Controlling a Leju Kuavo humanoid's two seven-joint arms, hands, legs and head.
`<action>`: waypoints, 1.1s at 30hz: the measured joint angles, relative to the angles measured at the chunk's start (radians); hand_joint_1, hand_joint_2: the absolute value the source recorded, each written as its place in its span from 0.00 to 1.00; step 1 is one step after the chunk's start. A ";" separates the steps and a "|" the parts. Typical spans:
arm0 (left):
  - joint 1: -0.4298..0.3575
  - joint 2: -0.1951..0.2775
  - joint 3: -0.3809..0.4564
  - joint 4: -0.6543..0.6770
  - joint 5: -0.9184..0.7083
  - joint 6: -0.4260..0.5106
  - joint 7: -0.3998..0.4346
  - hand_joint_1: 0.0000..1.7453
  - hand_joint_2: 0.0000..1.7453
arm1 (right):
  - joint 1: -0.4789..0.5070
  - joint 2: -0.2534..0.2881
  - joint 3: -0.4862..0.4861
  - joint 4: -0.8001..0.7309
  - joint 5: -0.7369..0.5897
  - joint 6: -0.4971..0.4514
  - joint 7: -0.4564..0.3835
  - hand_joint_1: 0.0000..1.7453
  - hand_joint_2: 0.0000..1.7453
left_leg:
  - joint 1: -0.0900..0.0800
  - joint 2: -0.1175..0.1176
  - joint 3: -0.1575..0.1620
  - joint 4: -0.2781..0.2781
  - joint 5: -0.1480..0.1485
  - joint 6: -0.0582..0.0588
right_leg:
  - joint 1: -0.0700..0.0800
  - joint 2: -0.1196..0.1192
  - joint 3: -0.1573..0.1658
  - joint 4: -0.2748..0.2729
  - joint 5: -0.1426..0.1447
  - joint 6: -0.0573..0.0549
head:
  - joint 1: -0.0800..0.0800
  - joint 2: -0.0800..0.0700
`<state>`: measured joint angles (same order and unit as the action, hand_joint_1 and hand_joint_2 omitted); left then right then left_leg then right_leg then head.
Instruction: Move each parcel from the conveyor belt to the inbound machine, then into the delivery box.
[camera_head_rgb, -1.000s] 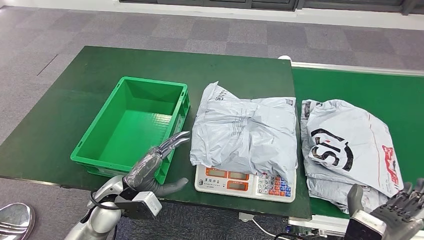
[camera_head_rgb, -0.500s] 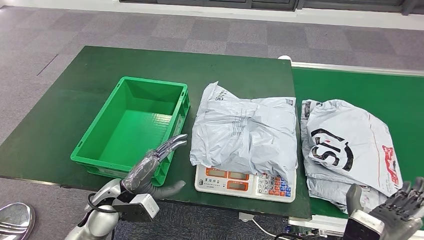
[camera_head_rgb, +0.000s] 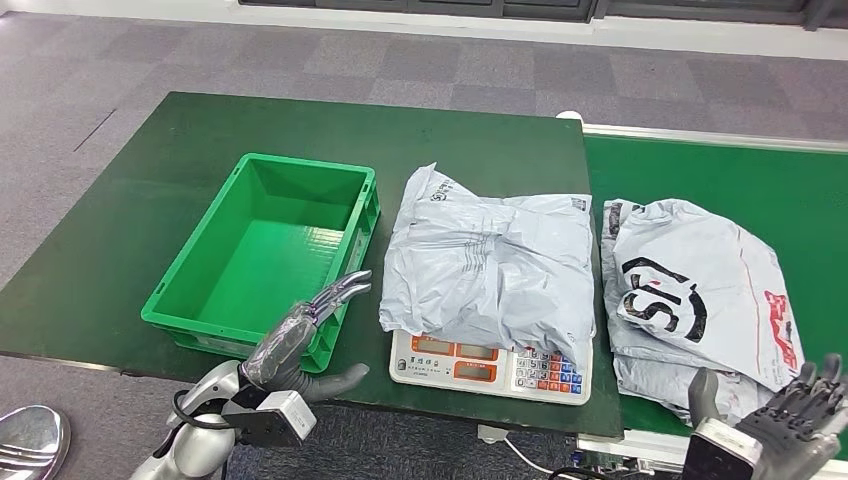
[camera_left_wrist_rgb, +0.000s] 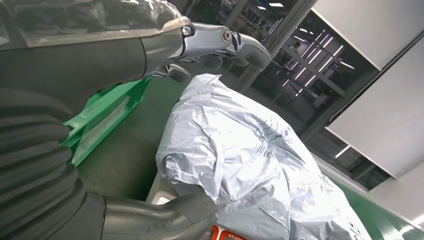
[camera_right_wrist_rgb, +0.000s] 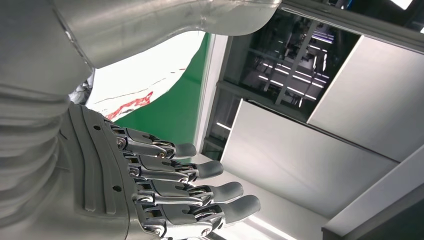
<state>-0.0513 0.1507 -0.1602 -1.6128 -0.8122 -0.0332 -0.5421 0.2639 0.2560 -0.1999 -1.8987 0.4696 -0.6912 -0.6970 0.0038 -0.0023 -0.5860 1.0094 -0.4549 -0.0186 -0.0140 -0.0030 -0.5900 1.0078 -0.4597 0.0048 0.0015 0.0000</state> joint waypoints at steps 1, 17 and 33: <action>0.000 0.000 0.000 0.000 0.000 0.000 0.000 0.00 1.00 | 0.000 0.000 0.000 0.000 0.000 0.000 0.000 0.00 1.00 | 0.000 0.000 0.000 0.000 0.000 0.000 | 0.000 0.000 0.000 0.000 0.000 0.000 | 0.000 0.000; 0.001 0.000 0.000 -0.005 0.002 0.003 0.000 0.00 1.00 | 0.000 -0.009 0.001 0.003 0.006 0.010 0.012 0.00 1.00 | 0.000 0.000 0.000 0.000 0.000 0.000 | 0.000 0.000 0.000 0.000 0.000 0.000 | 0.000 0.000; -0.142 -0.025 -0.072 0.078 0.041 0.035 0.015 0.00 1.00 | -0.001 -0.038 0.030 0.044 -0.036 -0.003 0.002 0.00 1.00 | 0.000 0.000 0.001 0.000 0.000 0.000 | 0.000 0.000 0.000 0.000 0.000 0.000 | 0.000 0.000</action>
<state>-0.1938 0.1253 -0.2321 -1.5344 -0.7710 0.0019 -0.5270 0.2633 0.2178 -0.1703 -1.8548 0.4333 -0.6942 -0.6951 0.0037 -0.0021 -0.5854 1.0095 -0.4547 -0.0186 -0.0141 -0.0026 -0.5901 1.0077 -0.4595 0.0048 0.0015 0.0000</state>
